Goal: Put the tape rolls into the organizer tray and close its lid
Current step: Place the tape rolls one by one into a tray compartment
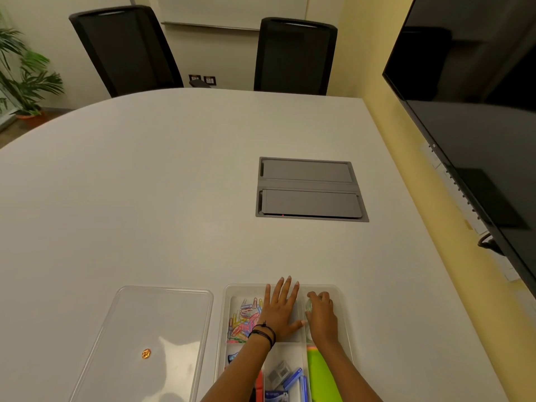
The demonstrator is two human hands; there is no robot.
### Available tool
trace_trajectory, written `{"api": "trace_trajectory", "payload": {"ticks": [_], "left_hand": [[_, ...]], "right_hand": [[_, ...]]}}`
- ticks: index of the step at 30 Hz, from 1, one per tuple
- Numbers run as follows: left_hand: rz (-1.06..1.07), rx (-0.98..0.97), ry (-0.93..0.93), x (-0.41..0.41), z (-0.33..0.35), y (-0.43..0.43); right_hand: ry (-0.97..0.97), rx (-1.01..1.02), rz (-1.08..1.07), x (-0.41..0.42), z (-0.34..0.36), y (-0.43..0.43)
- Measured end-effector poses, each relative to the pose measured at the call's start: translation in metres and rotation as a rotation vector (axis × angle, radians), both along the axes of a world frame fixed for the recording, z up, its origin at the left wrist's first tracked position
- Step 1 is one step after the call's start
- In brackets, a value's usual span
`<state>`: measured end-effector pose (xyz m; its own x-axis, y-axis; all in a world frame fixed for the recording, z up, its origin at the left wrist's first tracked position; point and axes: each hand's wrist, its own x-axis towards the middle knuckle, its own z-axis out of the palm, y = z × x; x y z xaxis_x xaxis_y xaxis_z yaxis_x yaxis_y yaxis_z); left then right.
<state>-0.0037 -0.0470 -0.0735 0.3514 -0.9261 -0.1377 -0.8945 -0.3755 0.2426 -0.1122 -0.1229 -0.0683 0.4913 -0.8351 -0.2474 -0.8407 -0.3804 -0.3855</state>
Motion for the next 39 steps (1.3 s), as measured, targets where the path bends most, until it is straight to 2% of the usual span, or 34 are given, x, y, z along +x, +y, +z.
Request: {"api": "trace_trajectory", "payload": {"ticks": [9,17,19,22,25,31,36,39], "left_hand": [[0.007,0.013,0.016,0.005,0.000,0.005],[0.022,0.014,0.009,0.008,0.001,0.005],[0.030,0.029,0.027,0.008,0.001,0.005],[0.037,0.041,0.039,0.007,0.001,0.005],[0.029,0.034,0.041,0.007,0.001,0.005],[0.017,0.032,0.022,0.007,0.002,0.005],[0.007,0.029,0.011,0.007,0.002,0.004],[0.013,0.042,0.017,0.007,0.002,0.004]], "right_hand": [[0.030,0.010,0.055,-0.001,0.010,0.003],[-0.248,-0.088,0.102,-0.021,0.046,-0.008],[-0.188,-0.055,0.098,-0.026,0.052,-0.012],[0.042,0.070,0.153,-0.033,0.057,-0.015],[0.123,0.147,0.223,-0.039,0.055,-0.012],[0.087,0.221,0.213,-0.039,0.056,-0.004],[-0.028,0.375,0.171,-0.036,0.057,0.000],[-0.078,0.319,0.129,-0.035,0.057,0.001]]}}
